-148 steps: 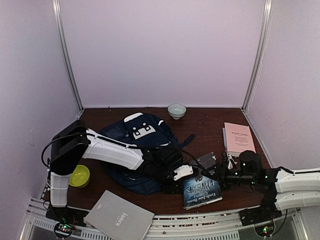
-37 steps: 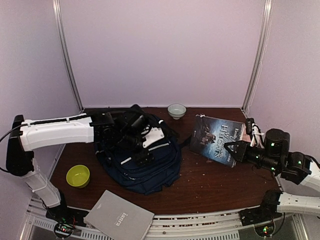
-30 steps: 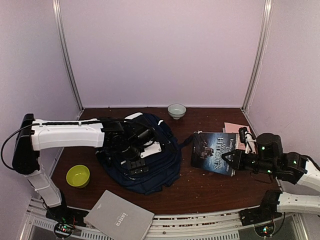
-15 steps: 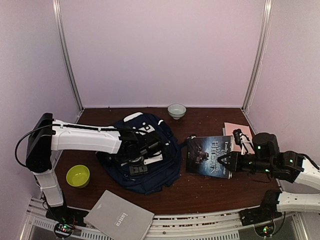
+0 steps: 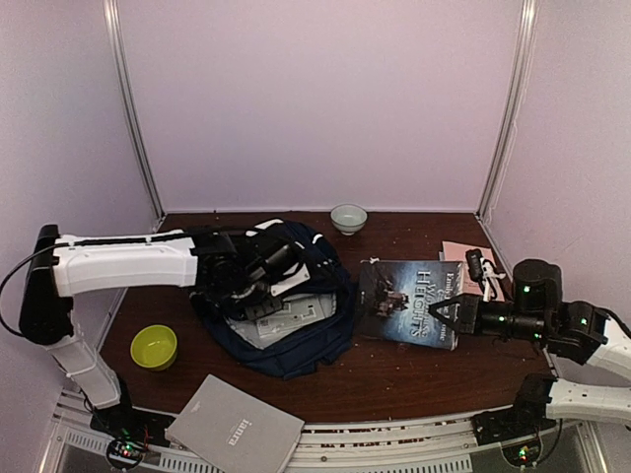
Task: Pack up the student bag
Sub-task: Open the second largest pocket of the student bag, then place the book in the second largest pocket of the bag.
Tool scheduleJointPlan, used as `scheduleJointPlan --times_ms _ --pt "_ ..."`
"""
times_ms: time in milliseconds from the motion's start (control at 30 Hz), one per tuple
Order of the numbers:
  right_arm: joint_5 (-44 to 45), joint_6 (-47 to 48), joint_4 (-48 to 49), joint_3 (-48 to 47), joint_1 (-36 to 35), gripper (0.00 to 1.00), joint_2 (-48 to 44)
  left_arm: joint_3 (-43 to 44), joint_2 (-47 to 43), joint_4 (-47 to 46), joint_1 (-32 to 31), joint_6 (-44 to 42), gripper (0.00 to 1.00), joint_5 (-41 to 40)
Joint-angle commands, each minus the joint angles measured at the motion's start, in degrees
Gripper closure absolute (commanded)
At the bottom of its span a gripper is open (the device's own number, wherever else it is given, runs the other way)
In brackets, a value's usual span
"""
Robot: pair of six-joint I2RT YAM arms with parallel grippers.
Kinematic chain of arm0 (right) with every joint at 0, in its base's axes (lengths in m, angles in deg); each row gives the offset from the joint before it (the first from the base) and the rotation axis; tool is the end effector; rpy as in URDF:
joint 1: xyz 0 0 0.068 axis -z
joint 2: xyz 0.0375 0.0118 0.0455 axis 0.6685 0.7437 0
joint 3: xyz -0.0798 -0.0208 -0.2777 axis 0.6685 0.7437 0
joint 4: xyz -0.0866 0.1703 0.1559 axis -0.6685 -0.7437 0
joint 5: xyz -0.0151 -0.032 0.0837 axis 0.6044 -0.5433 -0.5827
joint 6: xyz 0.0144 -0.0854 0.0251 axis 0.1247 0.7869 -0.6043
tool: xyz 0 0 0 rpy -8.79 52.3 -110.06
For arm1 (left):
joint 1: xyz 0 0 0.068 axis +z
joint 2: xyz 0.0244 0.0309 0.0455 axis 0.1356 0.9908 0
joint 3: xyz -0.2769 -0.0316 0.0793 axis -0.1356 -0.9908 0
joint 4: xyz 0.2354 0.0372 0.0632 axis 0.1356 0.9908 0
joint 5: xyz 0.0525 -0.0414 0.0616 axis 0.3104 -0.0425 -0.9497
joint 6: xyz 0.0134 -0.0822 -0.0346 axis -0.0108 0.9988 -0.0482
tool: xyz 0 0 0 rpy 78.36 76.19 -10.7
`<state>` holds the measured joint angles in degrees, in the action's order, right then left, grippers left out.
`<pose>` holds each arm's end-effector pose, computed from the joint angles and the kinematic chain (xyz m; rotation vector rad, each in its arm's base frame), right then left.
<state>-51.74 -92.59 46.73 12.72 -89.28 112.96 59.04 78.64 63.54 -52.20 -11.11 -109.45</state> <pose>0.0931 0.1210 0.2538 -0.2060 2.1873 1.1301 0.2041 -0.2773 0.2456 1.2640 2.1824 0.3150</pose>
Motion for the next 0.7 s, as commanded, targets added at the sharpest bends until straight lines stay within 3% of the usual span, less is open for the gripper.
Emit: scheduleJointPlan --times_ms 0,133,267,400,667 --pt "-10.47 -10.14 26.98 1.92 -0.22 1.00 2.65 3.75 -9.46 -11.42 0.92 3.57 1.00 -1.72" --pt "-9.16 -14.52 32.41 2.55 -0.63 1.00 10.07 5.70 -12.00 -14.60 0.92 5.06 1.00 2.01" --pt "-8.34 -20.24 46.44 2.62 -2.05 1.00 19.64 7.61 -12.17 -15.42 0.92 7.11 1.00 5.24" --pt "-5.51 -23.11 54.12 -2.65 -2.11 1.00 31.60 7.04 -13.54 -19.12 0.86 9.13 1.00 10.10" --pt "12.67 -35.86 68.74 -14.09 -5.58 1.00 58.07 8.26 -13.94 -20.18 0.66 10.11 1.00 13.40"
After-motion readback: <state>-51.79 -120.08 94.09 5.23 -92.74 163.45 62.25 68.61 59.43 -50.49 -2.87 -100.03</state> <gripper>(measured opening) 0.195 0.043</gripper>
